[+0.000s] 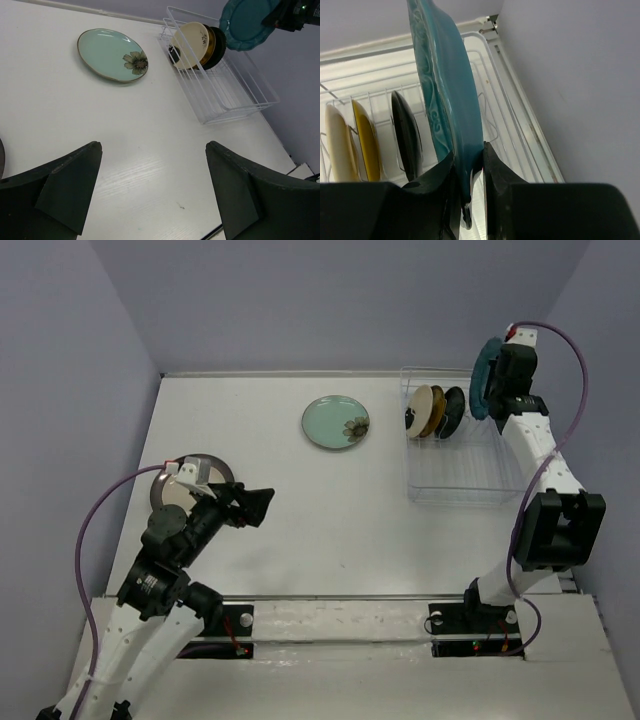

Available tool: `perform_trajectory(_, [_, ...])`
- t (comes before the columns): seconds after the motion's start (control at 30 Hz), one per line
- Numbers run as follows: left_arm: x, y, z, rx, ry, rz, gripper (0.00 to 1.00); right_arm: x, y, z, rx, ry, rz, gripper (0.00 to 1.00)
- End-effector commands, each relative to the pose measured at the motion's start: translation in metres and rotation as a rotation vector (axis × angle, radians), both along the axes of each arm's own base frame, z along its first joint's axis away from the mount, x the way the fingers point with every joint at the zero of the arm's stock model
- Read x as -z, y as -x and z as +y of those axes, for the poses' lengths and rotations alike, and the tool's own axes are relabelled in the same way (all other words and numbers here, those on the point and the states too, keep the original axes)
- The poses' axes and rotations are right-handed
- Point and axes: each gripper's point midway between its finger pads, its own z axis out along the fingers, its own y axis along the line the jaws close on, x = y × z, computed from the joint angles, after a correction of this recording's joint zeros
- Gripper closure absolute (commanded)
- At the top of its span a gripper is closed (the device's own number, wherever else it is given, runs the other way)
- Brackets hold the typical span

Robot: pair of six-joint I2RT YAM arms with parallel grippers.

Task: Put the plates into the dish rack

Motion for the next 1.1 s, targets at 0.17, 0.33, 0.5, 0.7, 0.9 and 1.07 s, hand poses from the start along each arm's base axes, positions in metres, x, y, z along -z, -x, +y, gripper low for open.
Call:
perform_trajectory(0.17, [-0.008, -0.001, 0.000, -0.004, 0.004, -0.031, 0.04, -0.041, -0.015, 0.009, -0.010, -0.066, -0.217, 0.93])
perform_trajectory(0.33, [-0.009, -0.001, 0.001, -0.010, 0.007, -0.031, 0.04, -0.019, -0.015, 0.009, -0.012, -0.072, -0.170, 0.93])
perform_trajectory(0.5, [-0.008, -0.003, 0.001, -0.012, 0.003, -0.028, 0.04, 0.000, -0.021, 0.012, -0.030, -0.078, -0.130, 0.93])
perform_trajectory(0.7, [-0.001, -0.009, -0.001, -0.016, -0.010, 0.000, 0.06, 0.028, -0.032, 0.018, -0.057, -0.030, -0.043, 0.93])
perform_trajectory(0.9, [0.014, -0.020, -0.007, -0.009, -0.035, 0.067, 0.07, 0.055, -0.037, 0.033, -0.063, 0.002, 0.021, 0.93])
perform_trajectory(1.07, [0.013, -0.030, -0.017, -0.001, 0.017, 0.116, 0.09, 0.077, -0.034, 0.033, -0.012, -0.025, 0.045, 0.78])
